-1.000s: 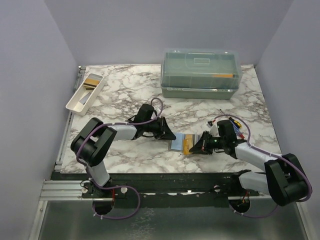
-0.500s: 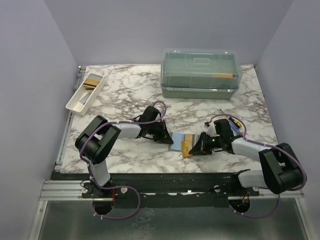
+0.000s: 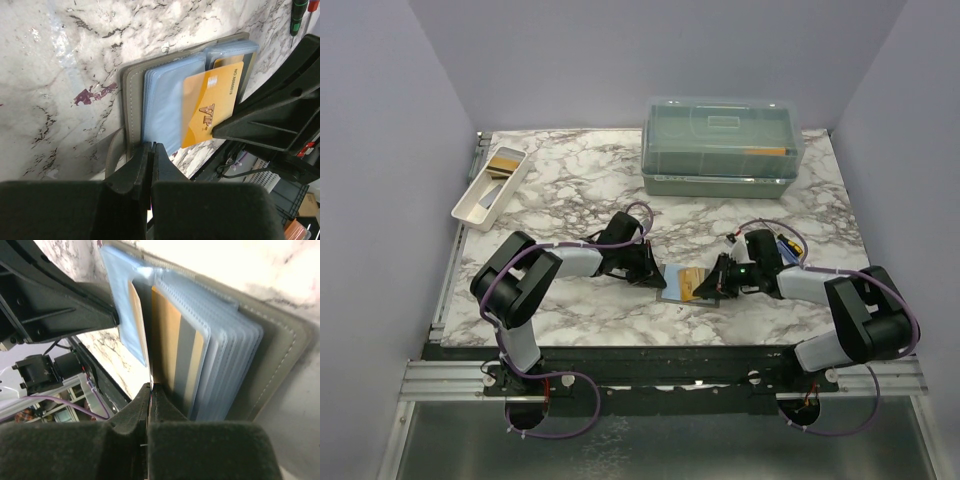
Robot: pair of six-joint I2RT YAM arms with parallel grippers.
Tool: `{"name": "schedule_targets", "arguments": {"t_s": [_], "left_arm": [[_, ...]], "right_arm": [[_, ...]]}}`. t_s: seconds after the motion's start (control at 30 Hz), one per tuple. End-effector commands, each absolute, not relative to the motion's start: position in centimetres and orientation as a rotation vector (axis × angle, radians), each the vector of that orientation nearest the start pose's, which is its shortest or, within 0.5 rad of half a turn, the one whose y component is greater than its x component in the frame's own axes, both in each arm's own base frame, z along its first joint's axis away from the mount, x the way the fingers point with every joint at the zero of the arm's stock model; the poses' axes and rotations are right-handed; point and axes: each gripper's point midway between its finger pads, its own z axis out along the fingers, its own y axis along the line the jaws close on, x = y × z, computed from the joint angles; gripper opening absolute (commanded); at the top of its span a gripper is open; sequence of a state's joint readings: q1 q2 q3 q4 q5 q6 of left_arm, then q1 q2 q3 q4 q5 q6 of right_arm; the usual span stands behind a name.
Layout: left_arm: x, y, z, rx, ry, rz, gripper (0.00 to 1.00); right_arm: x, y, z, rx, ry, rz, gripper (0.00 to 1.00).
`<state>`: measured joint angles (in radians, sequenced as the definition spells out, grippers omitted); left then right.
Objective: Put the credit cards into the card holder
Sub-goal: Insert the credit card into the card holder.
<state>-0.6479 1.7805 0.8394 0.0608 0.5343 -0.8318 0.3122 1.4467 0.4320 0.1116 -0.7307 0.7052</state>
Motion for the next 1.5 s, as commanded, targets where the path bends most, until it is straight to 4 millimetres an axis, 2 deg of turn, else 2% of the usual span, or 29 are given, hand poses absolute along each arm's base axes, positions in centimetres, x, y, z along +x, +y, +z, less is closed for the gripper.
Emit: {"name": "schedule_targets", "arguments": {"t_s": [0.0, 0.2, 0.37, 0.47, 0.63, 0.77, 0.87, 1.1, 1.3, 1.47], "left_arm": [[22.4, -30.7, -0.2, -0.002, 2.824, -1.039, 0.0], [22.1, -30.7, -0.2, -0.005, 2.829, -1.035, 0.0], [22.2, -31.1, 0.2, -0.008, 2.822, -1.051, 0.0], [22.5, -31.3, 1.2, -0.004, 2.792, -1.064, 0.0], [23.0, -31.0, 3.1, 0.005, 2.744, -1.04, 0.12], [23.6, -30.3, 3.8, 0.014, 2.7, -0.981, 0.14], [23.8, -30.0, 3.4, 0.018, 2.702, -0.951, 0.13], [23.3, -30.5, 2.0, 0.006, 2.741, -0.979, 0.1], [23.6, -30.7, 1.3, 0.004, 2.752, -0.967, 0.12], [23.3, -30.4, 0.5, -0.006, 2.775, -0.952, 0.1]], "right_arm": [[22.3, 20.9, 2.8, 0.195, 2.579, 1.258, 0.0], [22.7, 20.6, 2.5, 0.213, 2.547, 1.223, 0.0], [22.0, 21.3, 2.3, 0.266, 2.534, 1.294, 0.02], [21.6, 21.3, 1.7, 0.259, 2.576, 1.237, 0.08], [21.5, 19.6, 1.5, 0.228, 2.646, 1.052, 0.36], [21.2, 18.3, 1.4, 0.207, 2.693, 0.931, 0.47], [21.2, 18.0, 1.6, 0.188, 2.705, 0.892, 0.51], [21.8, 18.2, 2.3, 0.134, 2.714, 0.803, 0.57], [22.5, 16.4, 3.0, 0.182, 2.717, 0.632, 0.62], [23.2, 16.2, 4.3, 0.17, 2.689, 0.601, 0.68]]}}
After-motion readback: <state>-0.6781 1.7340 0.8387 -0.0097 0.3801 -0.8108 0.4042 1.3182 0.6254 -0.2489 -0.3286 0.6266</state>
